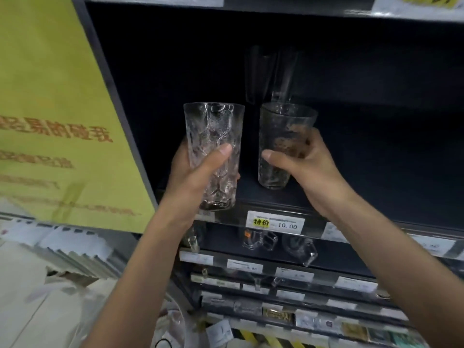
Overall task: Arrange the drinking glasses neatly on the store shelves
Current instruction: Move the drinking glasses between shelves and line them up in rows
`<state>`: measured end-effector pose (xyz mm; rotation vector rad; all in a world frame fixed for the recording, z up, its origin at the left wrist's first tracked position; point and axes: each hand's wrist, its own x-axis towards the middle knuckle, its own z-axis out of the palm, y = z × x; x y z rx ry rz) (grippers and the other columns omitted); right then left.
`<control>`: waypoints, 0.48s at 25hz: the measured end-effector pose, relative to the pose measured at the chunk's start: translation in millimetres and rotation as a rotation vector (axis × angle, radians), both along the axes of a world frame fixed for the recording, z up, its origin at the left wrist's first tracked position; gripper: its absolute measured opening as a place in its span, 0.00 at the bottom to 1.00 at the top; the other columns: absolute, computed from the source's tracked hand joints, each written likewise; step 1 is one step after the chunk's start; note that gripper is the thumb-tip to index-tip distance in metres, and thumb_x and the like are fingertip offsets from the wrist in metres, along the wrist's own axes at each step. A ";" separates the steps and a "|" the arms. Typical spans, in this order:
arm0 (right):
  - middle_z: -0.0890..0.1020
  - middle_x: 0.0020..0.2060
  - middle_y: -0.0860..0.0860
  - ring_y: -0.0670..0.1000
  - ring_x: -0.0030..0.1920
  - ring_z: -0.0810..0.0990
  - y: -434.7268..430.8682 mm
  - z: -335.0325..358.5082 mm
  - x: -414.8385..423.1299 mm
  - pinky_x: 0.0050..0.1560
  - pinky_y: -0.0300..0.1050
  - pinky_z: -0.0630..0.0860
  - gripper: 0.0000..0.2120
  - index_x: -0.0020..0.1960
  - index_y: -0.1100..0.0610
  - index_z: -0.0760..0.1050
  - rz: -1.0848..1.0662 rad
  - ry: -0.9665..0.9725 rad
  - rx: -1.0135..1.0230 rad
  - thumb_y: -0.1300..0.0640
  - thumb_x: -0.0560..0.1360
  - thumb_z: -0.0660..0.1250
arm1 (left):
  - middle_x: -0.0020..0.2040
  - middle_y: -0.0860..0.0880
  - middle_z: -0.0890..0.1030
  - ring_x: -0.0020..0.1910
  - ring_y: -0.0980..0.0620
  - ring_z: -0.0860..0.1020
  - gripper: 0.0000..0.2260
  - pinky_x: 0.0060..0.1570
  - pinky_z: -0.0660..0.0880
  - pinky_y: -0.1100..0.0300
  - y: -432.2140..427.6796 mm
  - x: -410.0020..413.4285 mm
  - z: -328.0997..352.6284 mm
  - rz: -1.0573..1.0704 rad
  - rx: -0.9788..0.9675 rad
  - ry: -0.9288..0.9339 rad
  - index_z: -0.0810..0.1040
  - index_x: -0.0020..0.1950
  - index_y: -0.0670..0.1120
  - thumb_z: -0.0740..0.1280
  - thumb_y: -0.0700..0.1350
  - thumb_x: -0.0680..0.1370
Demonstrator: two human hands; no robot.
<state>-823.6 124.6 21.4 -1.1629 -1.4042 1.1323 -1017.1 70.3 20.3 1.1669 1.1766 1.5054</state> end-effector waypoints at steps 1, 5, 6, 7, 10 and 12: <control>0.82 0.53 0.45 0.40 0.53 0.82 7.2 -1.4 -5.9 0.54 0.39 0.78 0.29 0.64 0.52 0.69 -0.002 -0.049 0.029 0.56 0.68 0.79 | 0.62 0.41 0.81 0.61 0.31 0.78 0.42 0.61 0.71 0.27 3.5 -5.1 2.2 0.001 0.011 0.001 0.73 0.70 0.47 0.74 0.70 0.63; 0.80 0.54 0.38 0.36 0.54 0.78 40.3 -8.1 -26.6 0.56 0.34 0.74 0.31 0.67 0.46 0.67 -0.029 -0.247 0.099 0.46 0.69 0.77 | 0.59 0.43 0.83 0.58 0.35 0.80 0.36 0.60 0.72 0.28 18.7 -24.0 2.3 0.039 0.037 -0.004 0.74 0.68 0.46 0.74 0.64 0.66; 0.80 0.55 0.38 0.37 0.55 0.78 49.8 -10.9 -30.6 0.58 0.36 0.74 0.32 0.67 0.46 0.68 -0.036 -0.280 0.094 0.43 0.68 0.77 | 0.58 0.43 0.83 0.57 0.36 0.81 0.34 0.60 0.73 0.29 22.8 -27.4 0.7 0.050 0.040 -0.009 0.74 0.68 0.46 0.73 0.61 0.66; 0.80 0.56 0.39 0.40 0.56 0.78 60.2 -14.5 -35.4 0.60 0.38 0.74 0.33 0.68 0.47 0.68 -0.039 -0.308 0.088 0.42 0.68 0.76 | 0.57 0.44 0.83 0.56 0.37 0.81 0.33 0.60 0.73 0.30 26.6 -30.6 -1.6 0.062 0.041 -0.010 0.75 0.68 0.47 0.73 0.60 0.67; 0.80 0.58 0.45 0.45 0.57 0.79 94.5 -24.3 -53.0 0.60 0.39 0.75 0.36 0.70 0.52 0.69 -0.068 -0.340 0.081 0.44 0.67 0.78 | 0.57 0.47 0.84 0.57 0.40 0.82 0.30 0.61 0.75 0.34 37.4 -35.9 -7.7 0.103 0.041 -0.033 0.76 0.66 0.51 0.73 0.59 0.67; 0.81 0.57 0.47 0.46 0.57 0.80 118.1 -28.3 -66.7 0.59 0.39 0.76 0.35 0.68 0.54 0.69 -0.102 -0.331 0.083 0.46 0.67 0.79 | 0.55 0.49 0.85 0.56 0.43 0.83 0.26 0.61 0.76 0.36 41.3 -36.6 -11.3 0.115 0.047 -0.047 0.78 0.64 0.52 0.74 0.57 0.67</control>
